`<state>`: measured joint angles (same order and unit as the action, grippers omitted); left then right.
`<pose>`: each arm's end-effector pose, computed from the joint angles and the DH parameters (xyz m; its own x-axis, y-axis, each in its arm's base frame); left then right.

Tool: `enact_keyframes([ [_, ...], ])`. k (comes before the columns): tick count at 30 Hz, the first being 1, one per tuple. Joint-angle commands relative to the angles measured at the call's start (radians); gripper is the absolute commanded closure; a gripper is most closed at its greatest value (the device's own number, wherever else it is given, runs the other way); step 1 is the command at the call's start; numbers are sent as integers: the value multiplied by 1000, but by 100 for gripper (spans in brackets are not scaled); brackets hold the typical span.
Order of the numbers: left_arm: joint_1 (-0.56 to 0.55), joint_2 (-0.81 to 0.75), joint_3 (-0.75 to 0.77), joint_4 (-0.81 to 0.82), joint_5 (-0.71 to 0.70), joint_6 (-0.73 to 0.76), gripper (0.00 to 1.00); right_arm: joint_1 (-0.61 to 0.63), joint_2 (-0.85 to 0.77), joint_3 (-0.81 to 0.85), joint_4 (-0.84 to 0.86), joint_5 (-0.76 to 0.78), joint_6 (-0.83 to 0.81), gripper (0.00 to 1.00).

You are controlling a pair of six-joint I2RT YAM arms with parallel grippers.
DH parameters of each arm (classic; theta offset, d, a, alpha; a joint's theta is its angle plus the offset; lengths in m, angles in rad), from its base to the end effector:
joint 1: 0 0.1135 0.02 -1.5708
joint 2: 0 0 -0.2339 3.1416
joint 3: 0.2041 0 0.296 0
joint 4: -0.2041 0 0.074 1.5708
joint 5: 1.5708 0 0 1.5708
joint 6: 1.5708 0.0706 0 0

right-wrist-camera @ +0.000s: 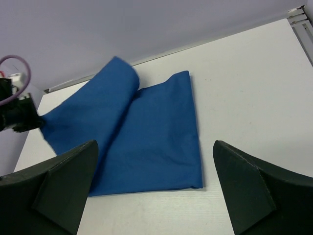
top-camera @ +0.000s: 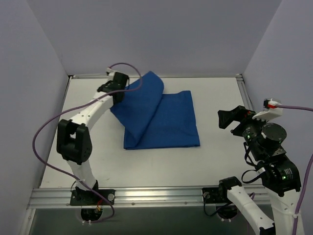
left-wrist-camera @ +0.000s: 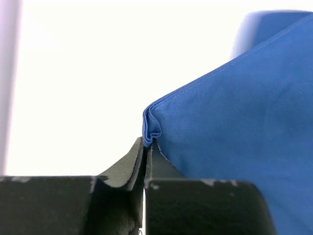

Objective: Open and lay out the surgical kit
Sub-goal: Open the surgical kit at the center of the board.

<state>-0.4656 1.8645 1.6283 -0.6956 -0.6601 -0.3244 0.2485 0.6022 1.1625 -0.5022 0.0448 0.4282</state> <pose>0.4313 -0.1683 0.2237 -0.6887 0.0643 -0.7222 -0.2022 0.9395 0.2764 0.1803 0.0425 0.4592 -0.0328 0.4196 -0.9071 -0.2075 0.8850 0.4169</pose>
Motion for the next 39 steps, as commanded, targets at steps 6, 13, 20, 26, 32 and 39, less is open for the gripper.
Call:
enact_keyframes([
  [6,548,-120,-206,51,-203,131,98,2,53,-23,91,-34,-35,1],
  [13,692,-79,-249,39,-375,18,98,2,96,-55,117,-141,-37,1],
  [20,765,-65,-280,7,-372,-73,98,2,108,-73,111,-171,-63,1],
  [26,772,-102,-294,-22,-314,-136,61,2,130,-86,100,-184,-80,0],
  [32,774,-191,-257,-50,-181,-142,6,3,186,-98,97,-204,-91,1],
  [39,763,-336,-206,-106,279,-96,6,119,362,-107,142,-171,-79,4],
])
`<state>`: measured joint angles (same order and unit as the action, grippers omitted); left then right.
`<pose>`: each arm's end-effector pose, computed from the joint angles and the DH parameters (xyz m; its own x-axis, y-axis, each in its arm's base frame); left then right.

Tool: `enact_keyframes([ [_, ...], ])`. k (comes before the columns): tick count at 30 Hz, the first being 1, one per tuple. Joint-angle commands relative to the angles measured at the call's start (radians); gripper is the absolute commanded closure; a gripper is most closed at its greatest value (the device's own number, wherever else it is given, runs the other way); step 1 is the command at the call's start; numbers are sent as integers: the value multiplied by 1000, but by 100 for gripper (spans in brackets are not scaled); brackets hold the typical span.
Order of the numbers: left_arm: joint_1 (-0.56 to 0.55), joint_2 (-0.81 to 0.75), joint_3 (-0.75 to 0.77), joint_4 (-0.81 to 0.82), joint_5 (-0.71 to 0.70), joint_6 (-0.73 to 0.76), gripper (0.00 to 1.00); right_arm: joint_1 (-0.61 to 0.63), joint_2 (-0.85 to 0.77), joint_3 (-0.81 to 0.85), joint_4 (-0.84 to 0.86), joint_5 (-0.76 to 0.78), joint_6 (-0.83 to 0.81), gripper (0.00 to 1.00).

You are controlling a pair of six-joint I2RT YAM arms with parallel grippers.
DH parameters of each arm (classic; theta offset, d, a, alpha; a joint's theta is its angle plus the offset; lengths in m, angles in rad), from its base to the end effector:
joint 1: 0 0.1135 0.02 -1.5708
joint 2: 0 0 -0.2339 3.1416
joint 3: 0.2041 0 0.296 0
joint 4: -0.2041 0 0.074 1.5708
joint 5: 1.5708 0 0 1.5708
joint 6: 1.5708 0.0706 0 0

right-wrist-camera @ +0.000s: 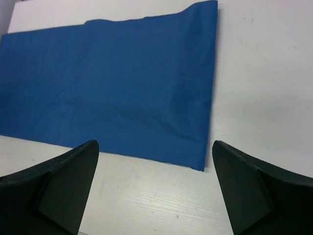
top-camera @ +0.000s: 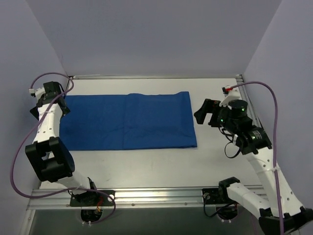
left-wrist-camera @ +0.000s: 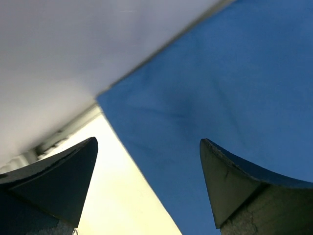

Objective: Open and lay out the surgical kit
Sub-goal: Open the surgical kit at the center of the board.

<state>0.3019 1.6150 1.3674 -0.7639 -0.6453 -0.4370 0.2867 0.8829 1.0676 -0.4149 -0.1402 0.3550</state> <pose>0.3647 0.1581 0.2238 -0.5038 -0.5110 -0.6965 -0.8338 0.4985 0.2373 0.2711 0.0902 0.3736 -0.3479 0.2563 -0.9018 -0.3088 0.8769 0.3683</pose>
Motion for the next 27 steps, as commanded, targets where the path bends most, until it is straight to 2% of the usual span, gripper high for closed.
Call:
enact_keyframes([
  [1,-10,-122,55,-49,320,18,6,119,103,-12,73,72,1,4],
  [3,-26,-162,38,-87,424,18,6,208,181,-2,88,147,13,4],
  [4,-41,-211,26,-92,458,23,6,297,209,12,105,239,16,4],
  [7,-81,-326,-51,-123,528,3,6,450,333,47,146,351,35,4],
  [10,-124,-441,-134,-146,573,-23,6,578,474,84,189,416,38,5],
  [14,-149,-550,-197,-216,567,-46,6,714,674,214,214,536,32,8],
  [18,-159,-627,-229,-252,513,-45,6,801,896,340,220,596,50,13],
  [22,-178,-679,-252,-262,469,-78,6,862,1040,445,235,613,79,20],
  [27,-193,-692,-269,-264,461,-100,6,924,1214,584,209,636,87,25],
])
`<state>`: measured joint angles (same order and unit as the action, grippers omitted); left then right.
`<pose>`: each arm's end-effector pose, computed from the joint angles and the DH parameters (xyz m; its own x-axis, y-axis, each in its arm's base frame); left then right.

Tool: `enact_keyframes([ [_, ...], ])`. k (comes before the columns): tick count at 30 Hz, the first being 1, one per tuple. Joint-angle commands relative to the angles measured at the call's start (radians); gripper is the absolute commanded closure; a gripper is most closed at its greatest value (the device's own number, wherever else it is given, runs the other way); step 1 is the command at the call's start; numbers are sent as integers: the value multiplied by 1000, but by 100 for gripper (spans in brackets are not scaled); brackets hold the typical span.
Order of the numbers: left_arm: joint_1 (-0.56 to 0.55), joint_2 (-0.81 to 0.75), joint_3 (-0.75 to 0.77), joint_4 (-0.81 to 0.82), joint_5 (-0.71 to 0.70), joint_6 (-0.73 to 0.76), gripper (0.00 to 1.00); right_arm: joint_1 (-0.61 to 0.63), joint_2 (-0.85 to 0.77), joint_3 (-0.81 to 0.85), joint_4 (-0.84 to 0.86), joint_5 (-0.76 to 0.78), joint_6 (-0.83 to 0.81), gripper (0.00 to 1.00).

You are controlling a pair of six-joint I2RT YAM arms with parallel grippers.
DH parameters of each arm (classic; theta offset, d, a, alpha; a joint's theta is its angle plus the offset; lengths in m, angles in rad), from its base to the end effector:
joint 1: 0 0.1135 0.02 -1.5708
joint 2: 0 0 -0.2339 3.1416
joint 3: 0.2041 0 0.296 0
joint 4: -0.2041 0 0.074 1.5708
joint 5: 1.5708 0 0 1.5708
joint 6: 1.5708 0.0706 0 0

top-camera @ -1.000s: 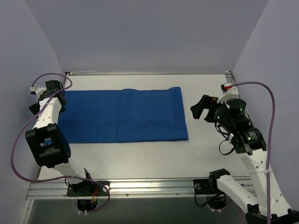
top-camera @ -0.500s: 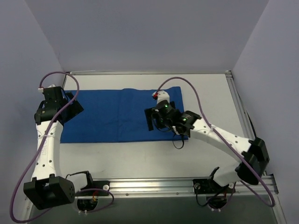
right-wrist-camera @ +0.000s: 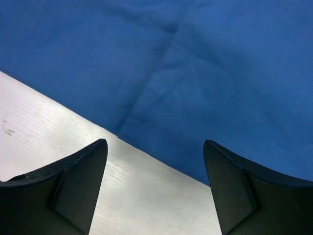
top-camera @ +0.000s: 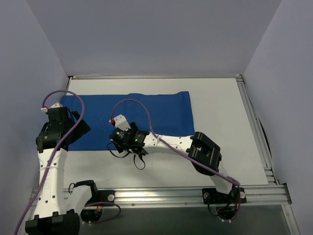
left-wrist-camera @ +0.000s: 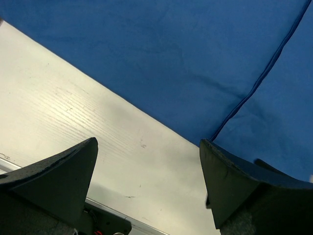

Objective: Open and lay out the surgical kit
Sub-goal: Open the surgical kit at the center of the board.

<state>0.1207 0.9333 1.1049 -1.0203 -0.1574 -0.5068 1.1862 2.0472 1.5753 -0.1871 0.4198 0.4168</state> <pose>0.2480 0.0412 0.3022 -0.5437 -0.5488 -0.6350 -0.5555 0.8025 -0.2180 0.2226 0.4732 0.1582 -0.5038 -0.2594 -0.8240 -0.5704 0.8162 0.0919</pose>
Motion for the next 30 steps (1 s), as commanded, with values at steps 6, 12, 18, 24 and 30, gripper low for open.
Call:
enact_keyframes([
  [6,-39,-5,-10,-3,-28,-33,6,33,152,146,-11,117,40,36],
  [12,-59,1,-13,5,-31,-33,6,33,222,193,-37,131,43,40],
  [18,-70,7,-11,14,-37,-27,6,35,208,134,-74,126,89,44],
  [24,-75,10,-14,22,-42,-26,6,35,165,88,-87,119,103,50],
  [30,-75,15,-13,25,-41,-24,6,33,177,88,-89,119,91,60],
])
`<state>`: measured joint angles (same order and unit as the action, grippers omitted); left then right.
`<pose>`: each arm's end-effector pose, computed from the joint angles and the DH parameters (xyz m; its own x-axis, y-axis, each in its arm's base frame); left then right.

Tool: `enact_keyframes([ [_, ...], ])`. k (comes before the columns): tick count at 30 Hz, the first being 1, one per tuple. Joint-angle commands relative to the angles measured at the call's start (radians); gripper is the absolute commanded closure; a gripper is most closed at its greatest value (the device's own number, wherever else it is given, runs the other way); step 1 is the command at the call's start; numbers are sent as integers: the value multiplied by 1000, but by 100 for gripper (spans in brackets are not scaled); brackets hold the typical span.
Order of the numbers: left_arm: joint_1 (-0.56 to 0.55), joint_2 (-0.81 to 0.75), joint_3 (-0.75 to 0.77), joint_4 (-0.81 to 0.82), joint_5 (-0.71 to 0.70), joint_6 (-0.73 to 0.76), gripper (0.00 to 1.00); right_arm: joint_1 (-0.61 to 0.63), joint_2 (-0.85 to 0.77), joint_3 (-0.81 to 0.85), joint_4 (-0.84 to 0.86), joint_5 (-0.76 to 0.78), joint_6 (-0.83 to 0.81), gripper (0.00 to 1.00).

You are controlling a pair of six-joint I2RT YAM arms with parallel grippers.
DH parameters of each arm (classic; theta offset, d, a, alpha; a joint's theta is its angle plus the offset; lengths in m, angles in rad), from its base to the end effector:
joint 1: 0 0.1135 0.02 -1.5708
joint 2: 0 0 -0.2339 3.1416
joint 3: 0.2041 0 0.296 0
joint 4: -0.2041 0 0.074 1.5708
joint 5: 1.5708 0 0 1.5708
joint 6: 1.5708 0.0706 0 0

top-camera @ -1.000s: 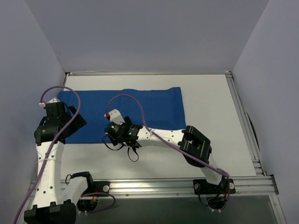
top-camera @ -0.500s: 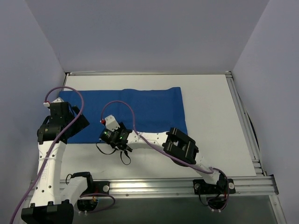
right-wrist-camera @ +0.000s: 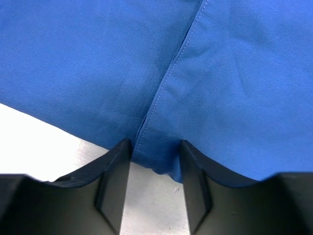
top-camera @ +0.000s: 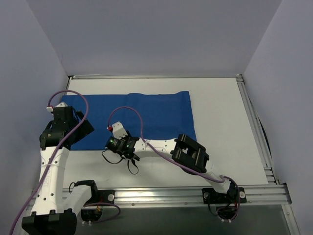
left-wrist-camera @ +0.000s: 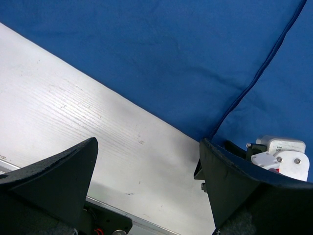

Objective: Open and lay out the surgical kit
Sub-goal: Open the surgical kit at the center of the board.

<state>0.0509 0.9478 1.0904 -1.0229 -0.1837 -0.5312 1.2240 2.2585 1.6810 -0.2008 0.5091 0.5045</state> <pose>0.2523 0.0258 0.2935 -0.5796 -0.5282 -0.6205 -0.5333 0.8216 -0.2012 0.2161 0.4968 0.0910 -0.5488 -0.2768 -0.7888 -0.5003 0.8647 0.0447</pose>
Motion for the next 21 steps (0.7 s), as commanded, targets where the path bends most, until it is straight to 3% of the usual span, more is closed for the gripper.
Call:
enact_keyframes([
  [1,-5,0,3,26,-16,0,6,-6,-33,-18,-75,28,0,62],
  [5,-5,0,5,24,-19,2,6,-6,-25,-14,-77,20,-9,72],
  [11,-5,-4,5,27,-20,2,6,-17,-48,25,-106,25,-46,99],
  [21,-5,-3,-12,55,-22,2,6,-125,-194,74,-161,71,-77,100],
])
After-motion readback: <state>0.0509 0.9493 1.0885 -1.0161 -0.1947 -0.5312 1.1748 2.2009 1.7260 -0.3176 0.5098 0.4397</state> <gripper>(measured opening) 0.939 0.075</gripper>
